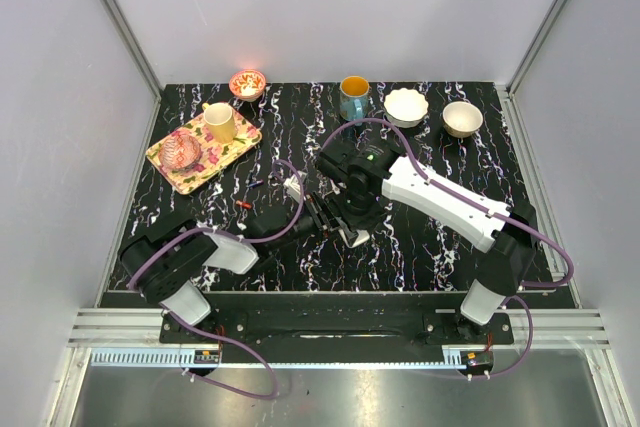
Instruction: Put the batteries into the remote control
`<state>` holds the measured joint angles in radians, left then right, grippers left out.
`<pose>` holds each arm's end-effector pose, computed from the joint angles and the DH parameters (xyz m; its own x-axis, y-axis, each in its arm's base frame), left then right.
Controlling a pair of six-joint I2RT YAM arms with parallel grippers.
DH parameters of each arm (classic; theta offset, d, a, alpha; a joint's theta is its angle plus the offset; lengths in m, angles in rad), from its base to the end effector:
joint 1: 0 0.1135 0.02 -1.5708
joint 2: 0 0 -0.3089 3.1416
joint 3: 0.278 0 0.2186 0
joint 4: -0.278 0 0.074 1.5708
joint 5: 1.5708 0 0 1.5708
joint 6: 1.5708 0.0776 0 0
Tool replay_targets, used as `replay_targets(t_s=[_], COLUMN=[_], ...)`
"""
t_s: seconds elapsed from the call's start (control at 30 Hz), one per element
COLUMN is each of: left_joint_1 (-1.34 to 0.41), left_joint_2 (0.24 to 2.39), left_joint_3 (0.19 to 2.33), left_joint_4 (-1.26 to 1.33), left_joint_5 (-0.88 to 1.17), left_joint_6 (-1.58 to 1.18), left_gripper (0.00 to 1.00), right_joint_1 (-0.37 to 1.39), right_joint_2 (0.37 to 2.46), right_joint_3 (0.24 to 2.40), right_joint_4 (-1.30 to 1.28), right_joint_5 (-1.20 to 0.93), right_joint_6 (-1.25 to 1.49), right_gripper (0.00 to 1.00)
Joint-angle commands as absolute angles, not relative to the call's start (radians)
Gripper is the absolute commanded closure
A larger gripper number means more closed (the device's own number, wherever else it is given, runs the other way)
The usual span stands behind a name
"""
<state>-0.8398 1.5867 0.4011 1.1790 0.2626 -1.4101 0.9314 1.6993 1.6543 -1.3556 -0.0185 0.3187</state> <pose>0.1909 -0.2431 0.2491 -0.8815 -0.4448 -0.1583 0.1384 0.0771 -0.9874 0.1766 0.2400 0.3209 -0.8105 -0.5649 -0.1551 -0.5794 0.8120 0.0704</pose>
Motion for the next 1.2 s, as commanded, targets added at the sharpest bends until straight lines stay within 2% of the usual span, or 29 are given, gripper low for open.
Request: replay_targets(t_s=[0.0,0.8,1.0,1.17], left_joint_1=[-0.857,-0.857,-0.858,-0.857], left_joint_2=[1.595,1.606,1.603,1.603], left_joint_3=[0.41,0.445,0.449,0.451], left_joint_4=[1.442,1.491,1.483,1.479], left_joint_5=[0.313,0.364,0.36,0.356], left_joint_6=[-1.454,-1.459,-1.456,-1.454], left_gripper=[1.0,1.0,1.0,1.0], right_joint_1=[0.917,0.893,0.894,0.893], right_joint_2=[1.692,1.698,1.698,1.695], right_joint_3=[1.661,1.667,1.647,1.646], right_joint_4=[-1.289,-1.279,-1.279,-1.279], right_joint_5=[-0.005,-0.006,-0.018,-0.02], right_joint_6=[0.321,0.322,0.322,0.321], right_gripper=[1.0,1.0,0.93,0.84])
